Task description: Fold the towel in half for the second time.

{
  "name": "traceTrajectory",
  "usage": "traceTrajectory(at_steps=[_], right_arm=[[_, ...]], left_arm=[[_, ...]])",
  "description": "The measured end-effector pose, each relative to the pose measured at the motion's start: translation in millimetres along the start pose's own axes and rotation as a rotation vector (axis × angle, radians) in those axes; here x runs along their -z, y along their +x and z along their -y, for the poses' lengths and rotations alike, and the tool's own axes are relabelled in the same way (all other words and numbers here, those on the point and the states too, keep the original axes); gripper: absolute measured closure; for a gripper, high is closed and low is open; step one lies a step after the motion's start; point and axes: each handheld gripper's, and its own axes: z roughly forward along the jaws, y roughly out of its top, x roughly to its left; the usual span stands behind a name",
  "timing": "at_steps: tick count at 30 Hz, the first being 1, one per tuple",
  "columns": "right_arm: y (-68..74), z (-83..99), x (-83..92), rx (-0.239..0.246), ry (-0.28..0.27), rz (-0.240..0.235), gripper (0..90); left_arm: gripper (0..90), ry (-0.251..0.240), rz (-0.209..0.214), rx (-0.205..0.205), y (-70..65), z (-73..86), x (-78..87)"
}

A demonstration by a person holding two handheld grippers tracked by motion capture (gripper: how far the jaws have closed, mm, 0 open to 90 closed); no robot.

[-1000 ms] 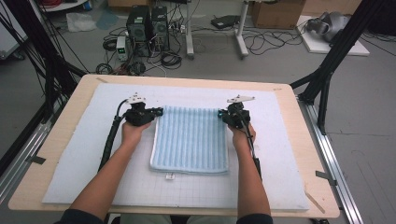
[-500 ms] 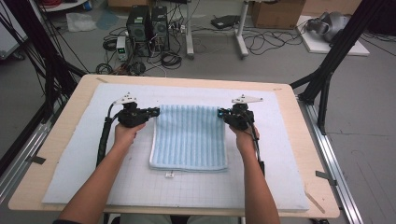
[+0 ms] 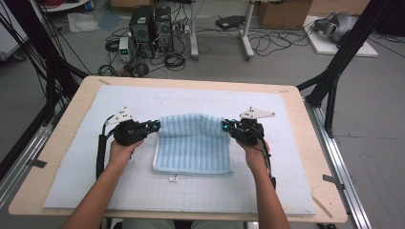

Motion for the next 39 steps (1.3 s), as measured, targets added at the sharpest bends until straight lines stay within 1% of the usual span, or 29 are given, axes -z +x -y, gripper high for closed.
traceTrajectory(at_steps=[2, 3, 5, 6, 8, 11, 14, 15, 17, 20, 22, 24, 27, 28, 30, 32, 36, 39], right_arm=[[2.7, 2.7, 3.4, 0.008, -0.001, -0.003, 82.5], [3.3, 3.6, 4.5, 0.011, 0.009, -0.008, 82.5], [5.1, 4.3, 7.1, 0.022, 0.019, -0.009, 82.5], [6.5, 5.1, 9.0, 0.032, 0.005, -0.004, 82.5], [8.7, 7.2, 12.1, 0.036, -0.003, -0.009, 82.5], [12.1, 14.7, 16.1, 0.031, -0.002, -0.021, 82.6], [15.0, 25.9, 20.6, 0.017, -0.008, -0.036, 82.6], [16.0, 29.5, 21.9, 0.020, -0.010, -0.043, 82.5], [18.9, 35.6, 24.0, 0.015, -0.006, -0.052, 82.5], [23.0, 42.0, 26.6, 0.019, 0.002, -0.055, 82.5], [25.1, 46.6, 28.1, 0.024, 0.007, -0.058, 82.5], [27.2, 51.9, 29.1, 0.029, 0.016, -0.055, 82.5], [28.5, 61.4, 29.4, 0.020, 0.030, -0.062, 82.4], [28.9, 64.1, 29.8, 0.015, 0.034, -0.067, 82.2], [30.1, 67.8, 31.5, 0.009, 0.034, -0.067, 82.1], [31.3, 70.1, 33.9, 0.006, 0.030, -0.075, 81.9], [36.0, 74.9, 37.6, 0.013, 0.027, -0.085, 81.4], [38.3, 79.6, 38.8, 0.019, 0.047, -0.079, 80.4]], left_arm=[[85.0, 0.007, 0.000, 0.001, -0.9, 1.7, 1.6], [84.9, 0.012, -0.001, -0.003, -1.6, 2.3, 2.4], [84.9, 0.005, -0.003, -0.010, -3.4, 4.3, 4.6], [84.9, 0.013, -0.002, -0.012, -4.3, 5.0, 5.3], [84.8, 0.009, 0.004, -0.016, -6.8, 7.5, 7.5], [84.7, 0.012, 0.007, -0.031, -12.9, 13.7, 12.4], [84.5, 0.023, 0.016, -0.045, -19.1, 22.3, 17.0], [84.4, 0.030, 0.015, -0.053, -20.7, 24.3, 18.3], [84.3, 0.032, 0.018, -0.056, -24.5, 27.8, 20.4], [84.3, 0.043, 0.028, -0.075, -30.7, 32.2, 24.2], [84.2, 0.043, 0.035, -0.074, -34.8, 37.2, 27.0], [83.9, 0.054, 0.037, -0.077, -38.2, 42.6, 28.8], [83.8, 0.066, 0.046, -0.078, -40.9, 47.8, 30.1], [83.8, 0.064, 0.048, -0.082, -41.9, 47.9, 31.1], [83.9, 0.061, 0.054, -0.077, -42.8, 48.0, 33.8], [83.9, 0.068, 0.059, -0.074, -43.1, 48.6, 36.3], [84.1, 0.078, 0.069, -0.067, -44.6, 51.0, 39.3], [84.1, 0.082, 0.087, -0.067, -47.7, 51.4, 42.5]])
